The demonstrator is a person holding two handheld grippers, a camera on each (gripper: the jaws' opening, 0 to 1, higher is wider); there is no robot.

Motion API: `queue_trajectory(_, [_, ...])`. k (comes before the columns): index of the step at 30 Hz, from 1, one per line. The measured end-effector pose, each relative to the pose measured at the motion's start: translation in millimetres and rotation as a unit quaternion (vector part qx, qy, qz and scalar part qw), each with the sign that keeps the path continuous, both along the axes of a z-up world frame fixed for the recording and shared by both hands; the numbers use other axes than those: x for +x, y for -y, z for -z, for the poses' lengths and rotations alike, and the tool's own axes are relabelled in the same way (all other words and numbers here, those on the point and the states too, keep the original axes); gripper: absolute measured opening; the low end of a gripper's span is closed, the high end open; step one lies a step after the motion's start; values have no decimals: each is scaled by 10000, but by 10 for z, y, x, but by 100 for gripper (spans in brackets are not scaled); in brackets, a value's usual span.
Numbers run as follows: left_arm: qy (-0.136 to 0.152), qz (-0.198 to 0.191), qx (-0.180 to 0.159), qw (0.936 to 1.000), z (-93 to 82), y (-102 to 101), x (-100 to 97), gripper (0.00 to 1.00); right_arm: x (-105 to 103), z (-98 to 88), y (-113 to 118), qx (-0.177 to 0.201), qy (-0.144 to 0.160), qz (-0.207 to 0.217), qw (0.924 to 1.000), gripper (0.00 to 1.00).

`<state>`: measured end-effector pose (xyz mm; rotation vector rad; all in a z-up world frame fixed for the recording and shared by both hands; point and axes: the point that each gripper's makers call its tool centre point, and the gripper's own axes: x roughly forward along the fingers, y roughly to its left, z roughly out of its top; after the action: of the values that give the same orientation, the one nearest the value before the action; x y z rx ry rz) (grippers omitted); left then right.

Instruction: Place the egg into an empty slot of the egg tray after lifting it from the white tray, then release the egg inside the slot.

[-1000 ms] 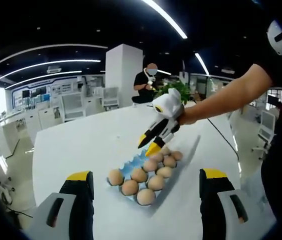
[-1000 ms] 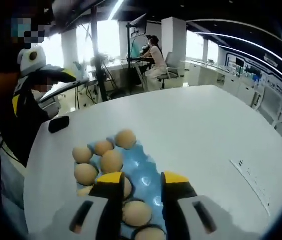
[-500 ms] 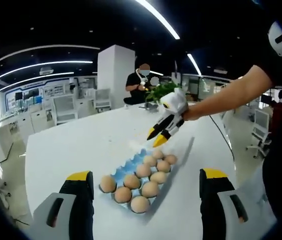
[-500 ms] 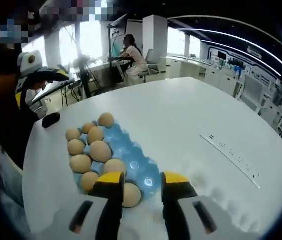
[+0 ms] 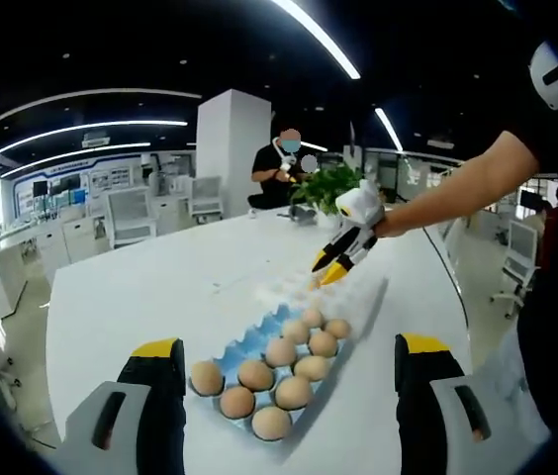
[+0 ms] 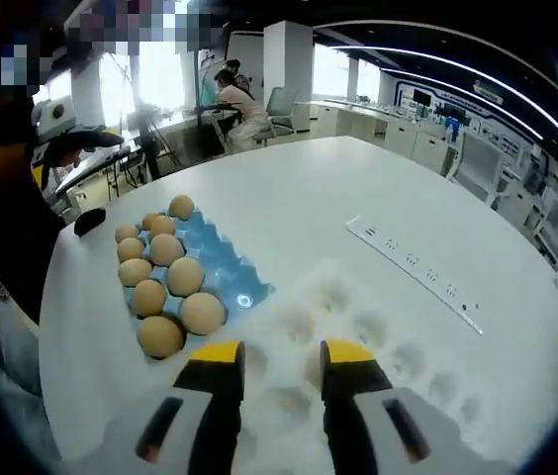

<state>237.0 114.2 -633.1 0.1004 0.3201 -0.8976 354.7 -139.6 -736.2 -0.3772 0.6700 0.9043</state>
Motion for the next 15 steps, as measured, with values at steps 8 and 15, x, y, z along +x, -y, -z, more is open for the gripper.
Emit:
queue_trajectory(8, [28,-147,17,9999,-8,-28,60,90,142,115,127,-156,-86,15,9998,33])
queue_trajectory(15, [-35,-243,57,9997,29,-66,63,90,209,228,131,-255,-172,-65,9995,33])
